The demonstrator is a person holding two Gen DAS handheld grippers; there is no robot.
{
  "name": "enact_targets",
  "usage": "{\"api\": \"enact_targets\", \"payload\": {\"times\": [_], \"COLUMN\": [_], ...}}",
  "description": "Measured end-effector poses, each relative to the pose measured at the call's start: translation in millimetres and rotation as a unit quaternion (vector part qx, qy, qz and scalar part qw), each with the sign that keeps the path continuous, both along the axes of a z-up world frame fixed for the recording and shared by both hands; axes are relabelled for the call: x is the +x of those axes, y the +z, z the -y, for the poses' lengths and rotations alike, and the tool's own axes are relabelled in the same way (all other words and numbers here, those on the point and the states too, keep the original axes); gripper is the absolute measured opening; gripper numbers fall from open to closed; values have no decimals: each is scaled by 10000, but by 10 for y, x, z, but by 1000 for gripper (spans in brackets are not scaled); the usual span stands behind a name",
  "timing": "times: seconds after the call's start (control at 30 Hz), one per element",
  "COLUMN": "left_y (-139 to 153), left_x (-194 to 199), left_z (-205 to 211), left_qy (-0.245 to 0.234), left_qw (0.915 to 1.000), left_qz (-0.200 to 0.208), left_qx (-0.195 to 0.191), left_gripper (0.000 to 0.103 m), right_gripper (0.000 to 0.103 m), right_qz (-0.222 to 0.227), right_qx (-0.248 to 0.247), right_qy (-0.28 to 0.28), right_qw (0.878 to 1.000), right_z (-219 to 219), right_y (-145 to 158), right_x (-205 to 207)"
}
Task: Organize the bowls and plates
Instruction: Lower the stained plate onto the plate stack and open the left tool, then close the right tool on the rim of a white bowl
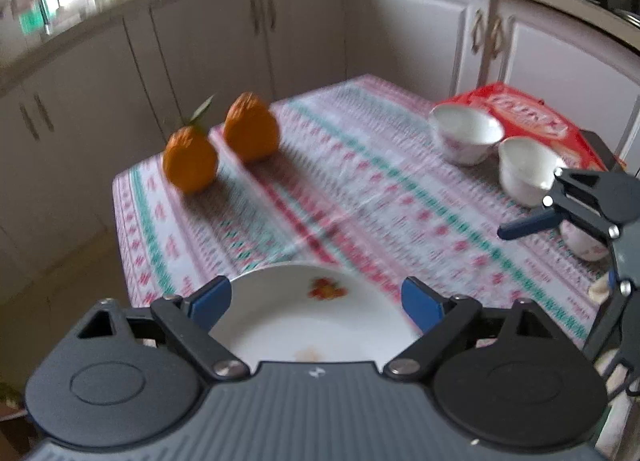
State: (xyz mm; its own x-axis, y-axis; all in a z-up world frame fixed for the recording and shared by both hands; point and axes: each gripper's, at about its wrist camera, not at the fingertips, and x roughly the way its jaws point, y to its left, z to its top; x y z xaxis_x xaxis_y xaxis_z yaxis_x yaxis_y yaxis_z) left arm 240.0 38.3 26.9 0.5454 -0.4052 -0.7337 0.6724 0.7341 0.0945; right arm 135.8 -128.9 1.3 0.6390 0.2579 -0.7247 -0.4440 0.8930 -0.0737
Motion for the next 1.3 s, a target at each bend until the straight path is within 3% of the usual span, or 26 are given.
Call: {"api": "enact_targets", "payload": {"times": [0.17,0.5,0.7,0.9,1.07,1.3], "left_y": [-69,-378,-532,-757,-910,-973], "left_x": [-492,-1119,-1315,-1468,-1549,-1570], "left_z": [260,827,1310,1778,2034,2190], "left_qy": [56,-231,-951,-1736,-2062,-2168], "left_qw": [9985,9948,9910,9815,9759,9733], "left_qz": [369,310,402,410,457,362], "left_qx": [-410,-944,-854,-692,-546,-659], "left_gripper": [96,96,96,96,95,92], "right_gripper": [103,103,103,102,100,85], "right_qz": [195,464,550,300,1,-304], "right_qx": [67,241,290,501,753,1002], "right_qy": [-513,-1493,-2067,-2320,-2280,-2198], "right_qw": [9985,9874,9764,9710,9708,9699], "right_z": [418,1251,1706,2048,2208,2323], "right_y": [85,117,87,-105,-267,-343], "right_x": [-258,-810,-1033,-1021,-962,-845]}}
